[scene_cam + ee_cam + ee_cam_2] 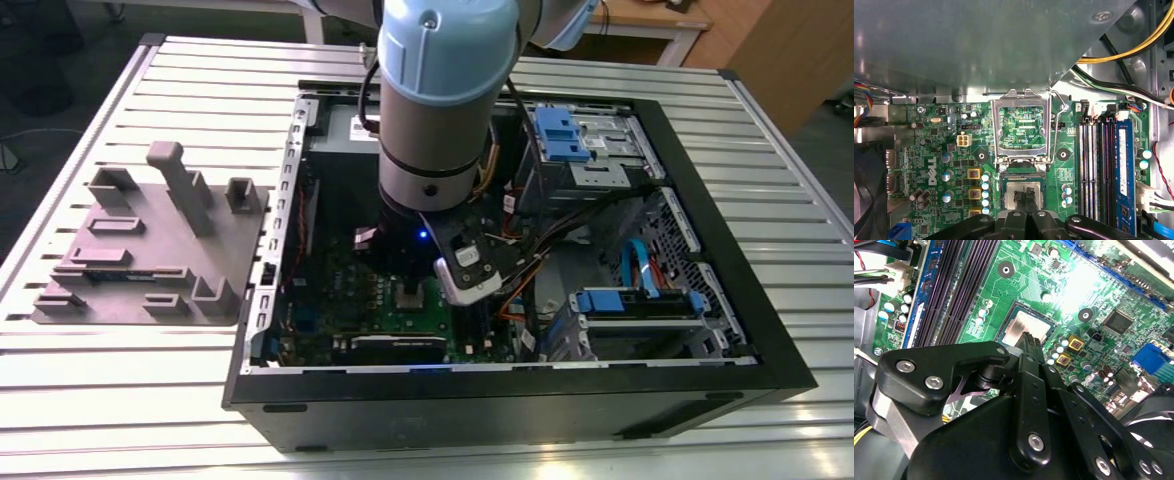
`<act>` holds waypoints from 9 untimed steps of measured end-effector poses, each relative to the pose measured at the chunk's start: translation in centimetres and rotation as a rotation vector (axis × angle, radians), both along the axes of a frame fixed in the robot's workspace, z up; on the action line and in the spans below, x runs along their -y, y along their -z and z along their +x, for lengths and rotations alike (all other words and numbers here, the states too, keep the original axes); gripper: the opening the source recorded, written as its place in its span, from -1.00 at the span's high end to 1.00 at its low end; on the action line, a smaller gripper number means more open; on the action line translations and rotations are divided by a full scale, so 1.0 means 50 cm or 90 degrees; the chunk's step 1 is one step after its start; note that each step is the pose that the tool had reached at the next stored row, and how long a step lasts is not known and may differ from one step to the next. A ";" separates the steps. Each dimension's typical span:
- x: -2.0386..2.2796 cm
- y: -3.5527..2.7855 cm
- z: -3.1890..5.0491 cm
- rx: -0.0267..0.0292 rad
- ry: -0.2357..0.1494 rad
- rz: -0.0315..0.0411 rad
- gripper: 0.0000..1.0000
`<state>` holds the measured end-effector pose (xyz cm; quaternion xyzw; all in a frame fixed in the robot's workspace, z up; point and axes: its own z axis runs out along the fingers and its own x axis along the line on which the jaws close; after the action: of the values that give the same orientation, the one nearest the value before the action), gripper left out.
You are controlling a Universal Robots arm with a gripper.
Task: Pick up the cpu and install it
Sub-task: 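Close the cpu cover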
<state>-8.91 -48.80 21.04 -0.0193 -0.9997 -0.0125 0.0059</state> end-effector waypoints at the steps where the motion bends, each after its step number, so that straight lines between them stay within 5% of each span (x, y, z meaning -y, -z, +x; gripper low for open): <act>1: 0.0000 0.000 0.000 0.0000 0.000 0.0000 0.80; 9: 0.0000 -0.021 0.000 0.0000 0.000 0.0000 0.80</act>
<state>-8.91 -48.80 22.09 -0.0193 -0.9997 -0.0125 0.0059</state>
